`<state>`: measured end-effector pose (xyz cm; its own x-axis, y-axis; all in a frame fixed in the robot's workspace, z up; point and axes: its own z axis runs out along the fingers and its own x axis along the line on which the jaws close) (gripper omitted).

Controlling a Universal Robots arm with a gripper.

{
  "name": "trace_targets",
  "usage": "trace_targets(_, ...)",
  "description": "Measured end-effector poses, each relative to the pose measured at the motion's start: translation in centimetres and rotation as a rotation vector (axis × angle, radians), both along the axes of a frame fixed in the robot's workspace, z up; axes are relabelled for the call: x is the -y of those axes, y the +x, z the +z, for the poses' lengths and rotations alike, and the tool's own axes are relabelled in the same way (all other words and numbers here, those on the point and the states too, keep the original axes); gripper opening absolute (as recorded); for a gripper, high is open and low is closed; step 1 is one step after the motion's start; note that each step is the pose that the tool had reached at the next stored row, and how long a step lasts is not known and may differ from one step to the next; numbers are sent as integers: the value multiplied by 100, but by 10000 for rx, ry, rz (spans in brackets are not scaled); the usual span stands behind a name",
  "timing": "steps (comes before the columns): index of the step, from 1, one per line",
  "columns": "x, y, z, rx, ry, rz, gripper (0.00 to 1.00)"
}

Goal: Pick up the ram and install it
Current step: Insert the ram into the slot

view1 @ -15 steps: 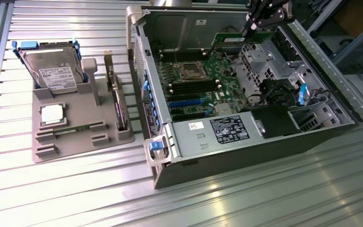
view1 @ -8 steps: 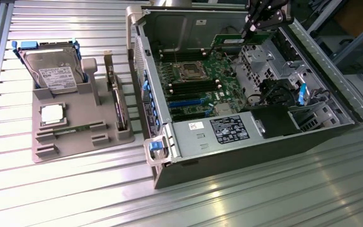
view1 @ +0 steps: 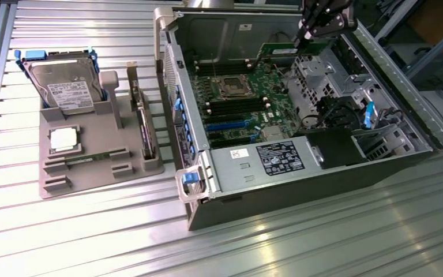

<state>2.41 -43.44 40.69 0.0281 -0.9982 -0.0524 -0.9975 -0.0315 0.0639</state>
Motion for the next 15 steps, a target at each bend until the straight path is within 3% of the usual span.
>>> trace_targets(15,0,-9,-252,1,0,0,12)
